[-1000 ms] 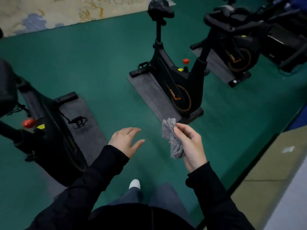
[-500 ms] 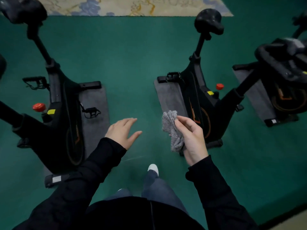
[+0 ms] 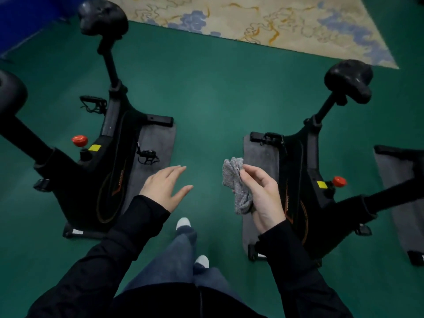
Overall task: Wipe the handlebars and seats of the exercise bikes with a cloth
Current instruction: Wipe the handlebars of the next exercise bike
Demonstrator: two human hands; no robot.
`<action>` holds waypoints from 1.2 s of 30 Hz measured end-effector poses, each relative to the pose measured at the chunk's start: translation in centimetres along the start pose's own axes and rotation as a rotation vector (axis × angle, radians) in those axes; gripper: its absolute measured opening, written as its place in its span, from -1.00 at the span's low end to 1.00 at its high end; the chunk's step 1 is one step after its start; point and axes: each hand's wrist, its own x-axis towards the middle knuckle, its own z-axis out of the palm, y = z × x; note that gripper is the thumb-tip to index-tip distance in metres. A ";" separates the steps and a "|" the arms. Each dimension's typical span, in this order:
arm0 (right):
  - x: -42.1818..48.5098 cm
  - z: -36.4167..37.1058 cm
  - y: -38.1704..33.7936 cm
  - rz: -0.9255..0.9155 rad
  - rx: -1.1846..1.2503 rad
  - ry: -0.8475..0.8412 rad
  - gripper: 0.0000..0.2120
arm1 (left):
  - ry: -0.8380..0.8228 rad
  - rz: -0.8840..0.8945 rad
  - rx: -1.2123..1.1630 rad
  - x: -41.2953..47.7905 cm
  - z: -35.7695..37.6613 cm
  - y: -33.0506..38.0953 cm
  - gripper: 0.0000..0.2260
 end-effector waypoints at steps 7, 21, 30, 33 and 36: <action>9.9 5.0 -2.5 -0.024 -0.045 -0.114 -0.87 | 0.071 -0.104 -0.041 6.8 -2.3 -3.6 -0.50; 24.1 18.9 -6.5 -0.022 -0.128 -0.424 -0.86 | 0.223 -0.317 -0.069 16.9 -9.0 -10.5 -0.50; 31.5 25.4 -7.7 0.038 -0.220 -0.702 -0.88 | 0.368 -0.601 -0.135 20.1 -10.3 -12.7 -0.51; 34.8 27.4 -8.4 0.060 -0.256 -0.820 -0.88 | 0.426 -0.718 -0.149 22.1 -10.6 -12.7 -0.51; 38.2 29.5 -9.8 0.044 -0.303 -0.964 -0.89 | 0.518 -0.853 -0.177 24.1 -10.9 -12.1 -0.51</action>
